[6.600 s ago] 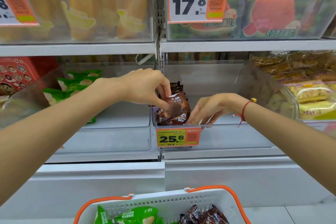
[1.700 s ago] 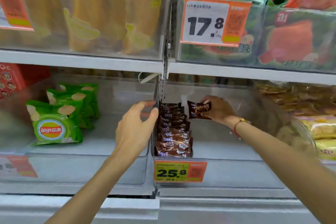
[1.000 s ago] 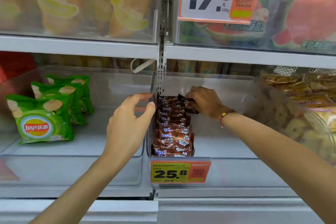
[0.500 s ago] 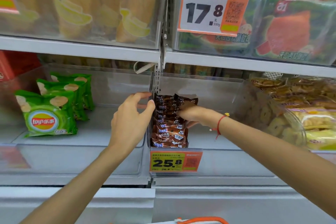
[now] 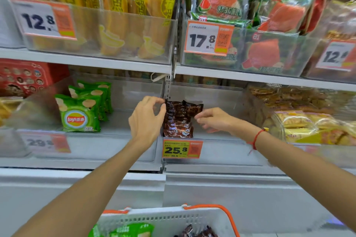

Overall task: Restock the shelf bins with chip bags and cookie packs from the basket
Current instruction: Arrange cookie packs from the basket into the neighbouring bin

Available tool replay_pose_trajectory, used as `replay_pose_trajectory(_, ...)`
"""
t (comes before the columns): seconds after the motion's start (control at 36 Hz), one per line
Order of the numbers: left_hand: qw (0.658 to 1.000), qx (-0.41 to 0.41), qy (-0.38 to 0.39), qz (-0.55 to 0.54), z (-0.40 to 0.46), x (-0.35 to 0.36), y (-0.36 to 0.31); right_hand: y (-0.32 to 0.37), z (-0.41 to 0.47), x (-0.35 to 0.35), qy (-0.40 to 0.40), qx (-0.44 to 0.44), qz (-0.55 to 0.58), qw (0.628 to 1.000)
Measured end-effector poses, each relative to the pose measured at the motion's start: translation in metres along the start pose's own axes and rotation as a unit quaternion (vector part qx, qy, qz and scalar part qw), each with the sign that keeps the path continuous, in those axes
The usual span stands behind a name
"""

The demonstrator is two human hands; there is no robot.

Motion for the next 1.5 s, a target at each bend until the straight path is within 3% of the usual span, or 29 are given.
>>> replay_pose_trajectory(0.17, 0.996, 0.07, 0.015, -0.046, -0.054, -0.024, -0.021, 0.013, -0.081, 0.014, 0.025, -0.083, -0.024, 0.996)
replay_pose_trajectory(0.28, 0.991, 0.038, 0.12, -0.054, -0.1, -0.03, -0.018, 0.003, -0.111, 0.055, 0.085, -0.096, -0.052, 0.99)
replay_pose_trajectory(0.39, 0.966, 0.012, 0.254, 0.047, -0.145, -0.016, 0.007, -0.023, -0.118, 0.11, 0.162, -0.078, -0.107, 0.978)
replay_pose_trajectory(0.47, 0.911, 0.027, 0.379, 0.158, -0.177, -0.001, 0.034, -0.044, -0.116, 0.149, 0.21, -0.053, -0.14, 0.966)
replay_pose_trajectory(0.56, 0.821, 0.088, 0.494, 0.273, -0.206, 0.008, 0.063, -0.06, -0.114, 0.182, 0.249, -0.036, -0.186, 0.95)
replay_pose_trajectory(0.67, 0.721, 0.147, 0.543, 0.404, -0.225, 0.008, 0.095, -0.068, -0.115, 0.221, 0.278, -0.05, -0.236, 0.93)
replay_pose_trajectory(0.75, 0.67, 0.155, 0.58, 0.437, -0.233, 0.005, 0.114, -0.071, -0.119, 0.256, 0.318, -0.067, -0.276, 0.904)
replay_pose_trajectory(0.92, 0.599, 0.075, 0.68, 0.416, -0.244, -0.009, 0.154, -0.049, -0.137, 0.32, 0.401, -0.111, -0.267, 0.869)
replay_pose_trajectory(1.06, 0.65, 0.1, 0.639, 0.399, -0.243, -0.019, 0.159, -0.048, -0.144, 0.349, 0.469, -0.102, -0.296, 0.826)
replay_pose_trajectory(1.11, 0.655, 0.106, 0.632, 0.4, -0.245, -0.019, 0.161, -0.049, -0.141, 0.352, 0.471, -0.088, -0.287, 0.83)
replay_pose_trajectory(1.31, 0.668, 0.103, 0.636, 0.372, -0.252, -0.019, 0.161, -0.055, -0.124, 0.329, 0.364, -0.037, -0.192, 0.911)
replay_pose_trajectory(1.5, 0.734, -0.078, 0.661, 0.138, -0.259, -0.009, 0.128, -0.072, -0.117, 0.289, 0.267, 0.029, -0.029, 0.963)
Point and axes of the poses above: each hand's wrist, its own z-axis towards the middle knuckle, its own x-axis out of the palm, y = z × x, the point moved 5 cm from there along z, towards the middle knuckle, and after that the axes turned 5 degrees about -z, right-handed, at the moved point
